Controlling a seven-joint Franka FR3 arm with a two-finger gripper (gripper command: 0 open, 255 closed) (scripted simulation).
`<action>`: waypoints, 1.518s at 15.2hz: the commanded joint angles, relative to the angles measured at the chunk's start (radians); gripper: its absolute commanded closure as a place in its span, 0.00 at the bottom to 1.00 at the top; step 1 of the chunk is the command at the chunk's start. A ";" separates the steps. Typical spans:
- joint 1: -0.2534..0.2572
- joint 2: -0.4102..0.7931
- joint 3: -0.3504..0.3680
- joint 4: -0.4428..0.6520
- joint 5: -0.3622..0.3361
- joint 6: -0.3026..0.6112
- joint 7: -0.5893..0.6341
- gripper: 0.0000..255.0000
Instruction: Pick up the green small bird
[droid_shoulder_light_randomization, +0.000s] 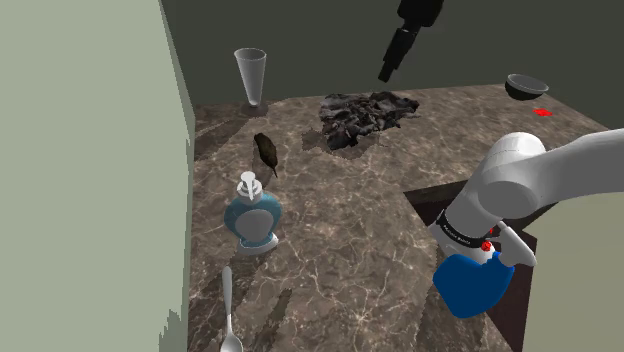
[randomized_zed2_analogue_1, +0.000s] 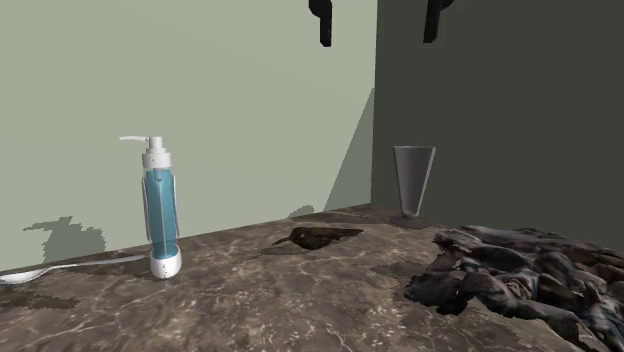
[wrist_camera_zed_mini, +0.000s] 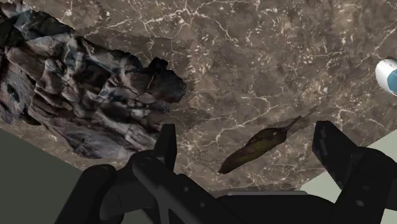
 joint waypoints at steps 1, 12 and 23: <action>0.000 0.000 0.000 0.000 0.000 0.000 0.000 0.00; -0.036 0.368 0.165 0.063 0.078 0.218 0.319 0.00; -0.053 0.815 0.254 0.276 0.048 0.368 0.635 0.00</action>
